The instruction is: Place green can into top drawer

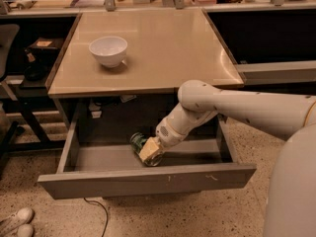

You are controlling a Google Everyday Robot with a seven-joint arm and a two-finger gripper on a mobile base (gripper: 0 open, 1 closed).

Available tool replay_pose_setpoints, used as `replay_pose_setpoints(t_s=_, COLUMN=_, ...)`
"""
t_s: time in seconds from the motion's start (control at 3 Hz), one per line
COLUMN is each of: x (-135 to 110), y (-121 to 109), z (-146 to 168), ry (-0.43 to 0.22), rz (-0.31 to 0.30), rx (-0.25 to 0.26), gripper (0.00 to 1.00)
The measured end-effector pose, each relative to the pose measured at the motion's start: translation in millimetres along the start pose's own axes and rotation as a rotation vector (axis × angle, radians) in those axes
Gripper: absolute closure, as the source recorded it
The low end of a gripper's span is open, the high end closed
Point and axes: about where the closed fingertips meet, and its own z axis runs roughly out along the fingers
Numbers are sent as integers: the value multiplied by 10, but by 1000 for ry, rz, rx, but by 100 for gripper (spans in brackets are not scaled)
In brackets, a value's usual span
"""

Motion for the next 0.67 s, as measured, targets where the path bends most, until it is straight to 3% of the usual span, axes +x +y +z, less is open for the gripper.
replay_pose_setpoints(t_s=0.67, x=0, y=0, z=1, ry=0, rz=0, rx=0, gripper=58)
